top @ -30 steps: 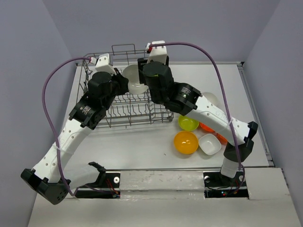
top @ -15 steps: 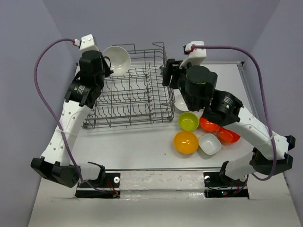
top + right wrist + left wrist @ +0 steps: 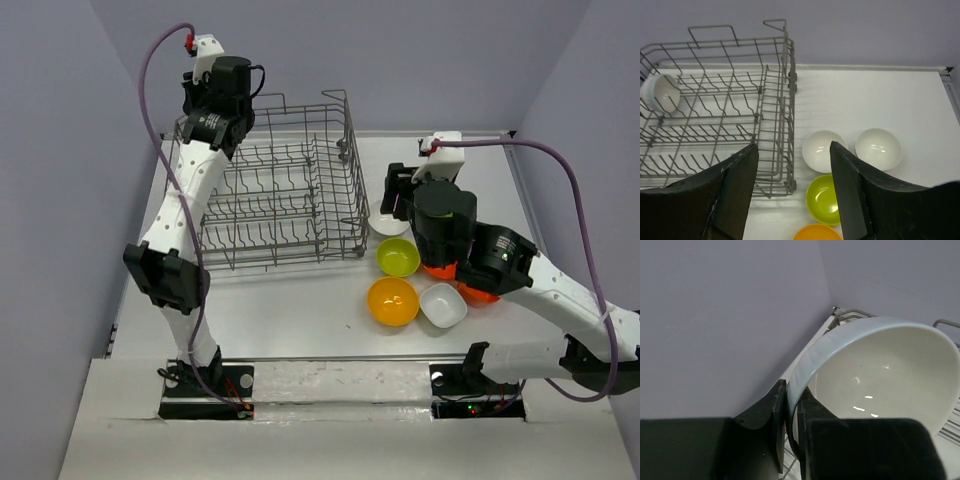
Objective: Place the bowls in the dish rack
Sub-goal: Insert the bowl into the dish rack.
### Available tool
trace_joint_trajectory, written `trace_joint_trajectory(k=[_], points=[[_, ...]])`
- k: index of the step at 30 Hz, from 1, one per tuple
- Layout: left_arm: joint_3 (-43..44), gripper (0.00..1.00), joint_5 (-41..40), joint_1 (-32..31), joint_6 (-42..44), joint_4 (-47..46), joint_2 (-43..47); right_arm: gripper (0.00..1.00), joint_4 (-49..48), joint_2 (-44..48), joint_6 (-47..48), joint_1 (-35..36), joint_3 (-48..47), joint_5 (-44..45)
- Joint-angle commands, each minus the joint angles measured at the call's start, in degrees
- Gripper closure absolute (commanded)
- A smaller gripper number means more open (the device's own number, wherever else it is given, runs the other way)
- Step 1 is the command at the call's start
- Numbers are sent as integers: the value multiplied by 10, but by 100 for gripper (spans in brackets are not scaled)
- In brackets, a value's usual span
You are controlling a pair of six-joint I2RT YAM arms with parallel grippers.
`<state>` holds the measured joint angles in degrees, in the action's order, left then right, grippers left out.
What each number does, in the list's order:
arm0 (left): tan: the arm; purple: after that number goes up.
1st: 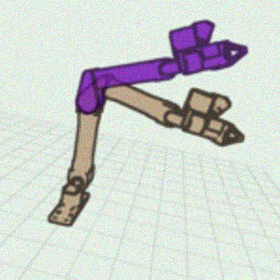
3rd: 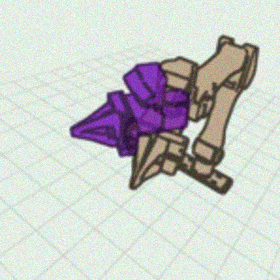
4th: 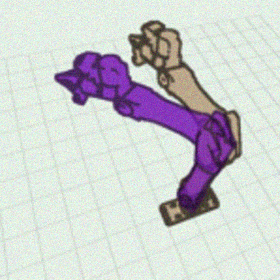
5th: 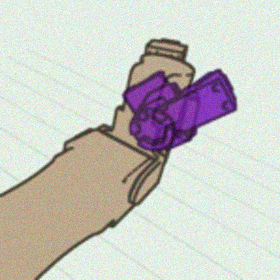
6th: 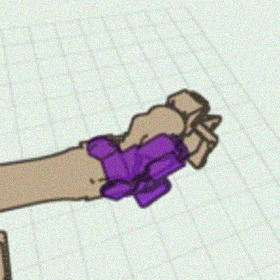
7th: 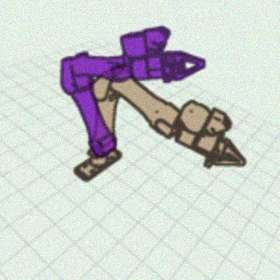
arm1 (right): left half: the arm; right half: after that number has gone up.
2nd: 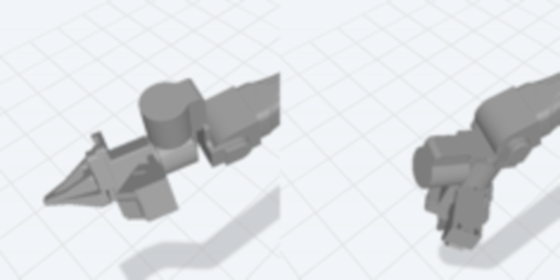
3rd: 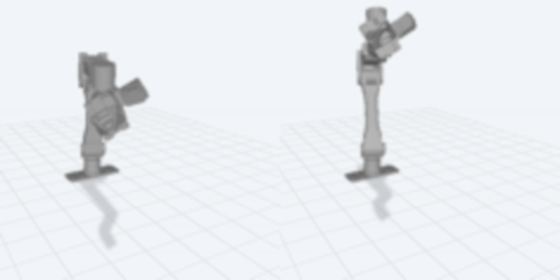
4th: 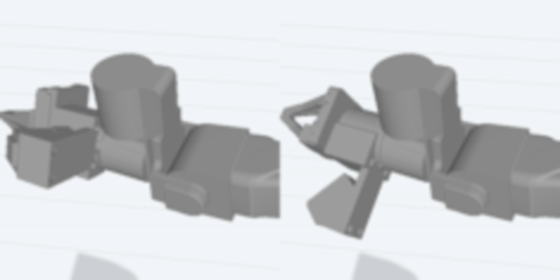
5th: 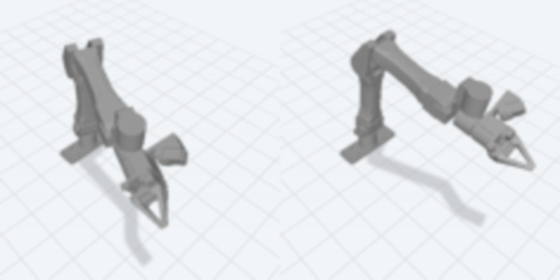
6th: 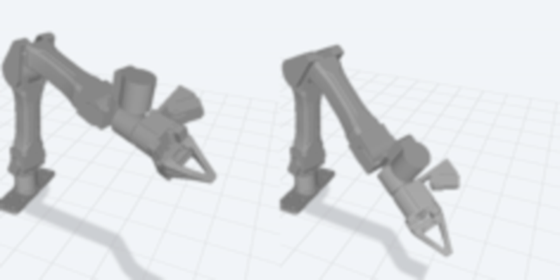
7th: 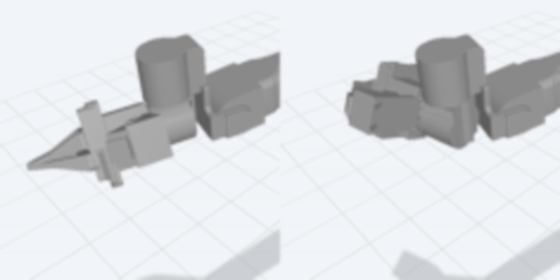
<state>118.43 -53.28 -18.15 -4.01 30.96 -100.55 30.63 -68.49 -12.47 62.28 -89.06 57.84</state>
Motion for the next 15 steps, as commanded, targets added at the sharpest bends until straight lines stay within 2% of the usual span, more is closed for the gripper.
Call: trace_joint_trajectory(k=[1,5,12,15], points=[[80,100,-133,-1,62,-6,-54,35,20,27,-33,-1,37,40],[106,100,-223,-6,144,-44,-126,35,30,47,-53,-1,69,36],[35,100,-270,-9,319,-247,-145,35,41,64,-60,-1,98,39],[29,100,-278,-9,349,-273,-157,35,41,71,-63,-1,107,38]])
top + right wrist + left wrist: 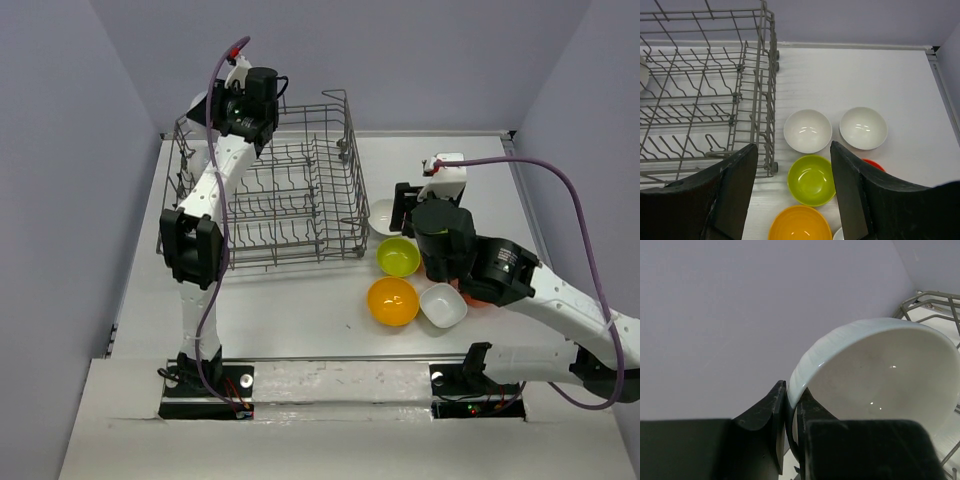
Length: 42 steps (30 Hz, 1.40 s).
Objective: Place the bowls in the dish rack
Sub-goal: Insert the bowl into the dish rack.
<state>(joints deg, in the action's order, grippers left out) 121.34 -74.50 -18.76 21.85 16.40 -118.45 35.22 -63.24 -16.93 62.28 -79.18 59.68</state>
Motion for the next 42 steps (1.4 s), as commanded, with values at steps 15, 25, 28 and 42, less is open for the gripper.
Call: trace_joint_trajectory(k=[15,25,28,42], points=[[-85,100,-91,-3,228,-300,-28,35,-4,44,-28,-1,39,-2],[-111,100,-98,-7,285,-378,-56,34,-5,51,-26,-1,47,-8],[-116,100,-96,-7,293,-387,-62,34,-4,50,-26,-1,48,-11],[-143,100,-93,-8,319,-432,-70,34,-8,49,-21,-1,49,-15]])
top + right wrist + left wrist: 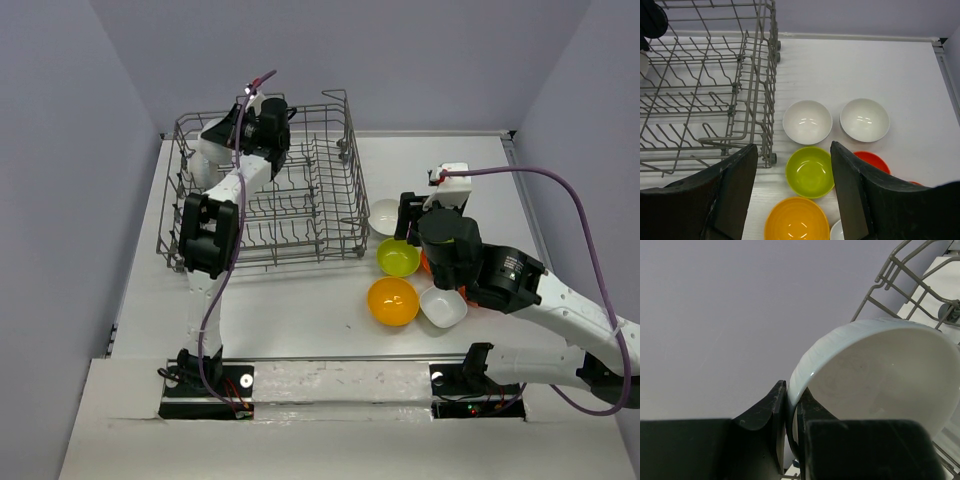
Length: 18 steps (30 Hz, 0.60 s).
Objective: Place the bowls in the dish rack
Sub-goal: Insert the bowl into the dish rack.
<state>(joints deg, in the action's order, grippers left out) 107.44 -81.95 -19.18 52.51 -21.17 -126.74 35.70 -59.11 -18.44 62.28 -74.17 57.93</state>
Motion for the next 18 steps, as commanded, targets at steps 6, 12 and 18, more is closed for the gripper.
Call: trace_joint_trajectory(k=[6,12,18], points=[[-7,100,-19,-9,22,-70,4,34,-12,7,-8,-1,1,0],[-11,100,-23,-12,42,-91,-4,34,-12,11,-10,-1,3,-2],[-21,100,-26,-14,77,-141,-11,34,-13,14,-11,-1,8,-3]])
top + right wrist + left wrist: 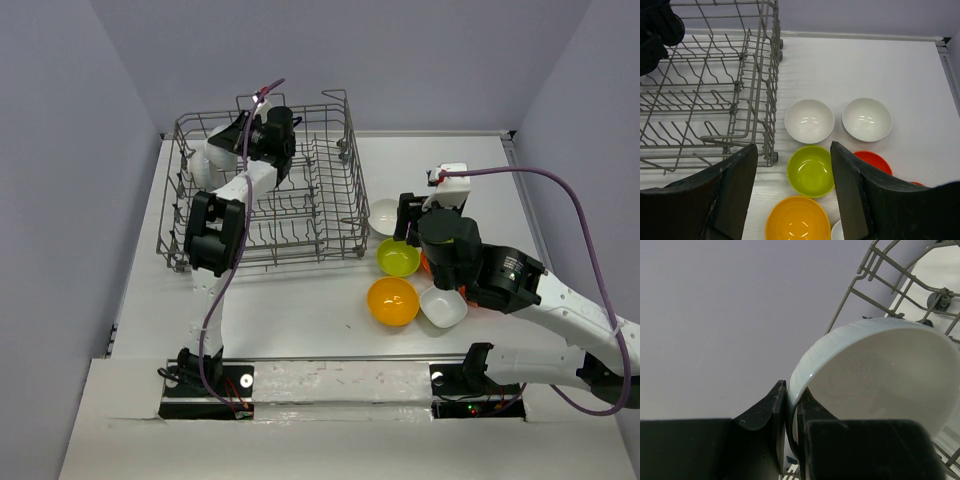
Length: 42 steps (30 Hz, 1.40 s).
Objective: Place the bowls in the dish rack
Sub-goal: Insert the bowl into the dish rack.
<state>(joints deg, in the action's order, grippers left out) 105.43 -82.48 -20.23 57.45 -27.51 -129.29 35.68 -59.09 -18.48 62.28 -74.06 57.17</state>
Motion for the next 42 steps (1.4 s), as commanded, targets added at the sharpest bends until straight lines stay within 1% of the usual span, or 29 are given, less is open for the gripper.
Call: trace_joint_trajectory(k=[1,3,6,7,8,9,11,12,20,33,42], points=[[-6,100,-22,-3,47,-98,12,34,-12,14,-11,-1,7,6],[-10,100,-24,-4,66,-122,9,34,-12,15,-11,-1,9,6],[-22,100,-26,-4,122,-188,3,34,-12,19,-11,-1,12,7],[-32,100,-26,-5,169,-242,-3,34,-12,20,-11,-1,13,8],[-36,100,-27,-6,193,-273,-5,34,-12,20,-11,-1,13,8],[-40,100,-29,-6,218,-331,-9,34,-12,21,-11,-1,14,8],[-44,100,-31,-7,269,-372,-18,34,-12,22,-11,-1,15,9],[-43,100,-31,-8,276,-388,-21,34,-11,23,-12,-1,16,9],[-36,100,-30,-13,293,-407,-36,34,-11,25,-13,-1,20,11],[-36,100,-30,-15,295,-407,-54,34,-9,21,-16,-1,21,8],[-19,100,-31,-15,302,-408,-68,34,-8,20,-16,-1,21,9]])
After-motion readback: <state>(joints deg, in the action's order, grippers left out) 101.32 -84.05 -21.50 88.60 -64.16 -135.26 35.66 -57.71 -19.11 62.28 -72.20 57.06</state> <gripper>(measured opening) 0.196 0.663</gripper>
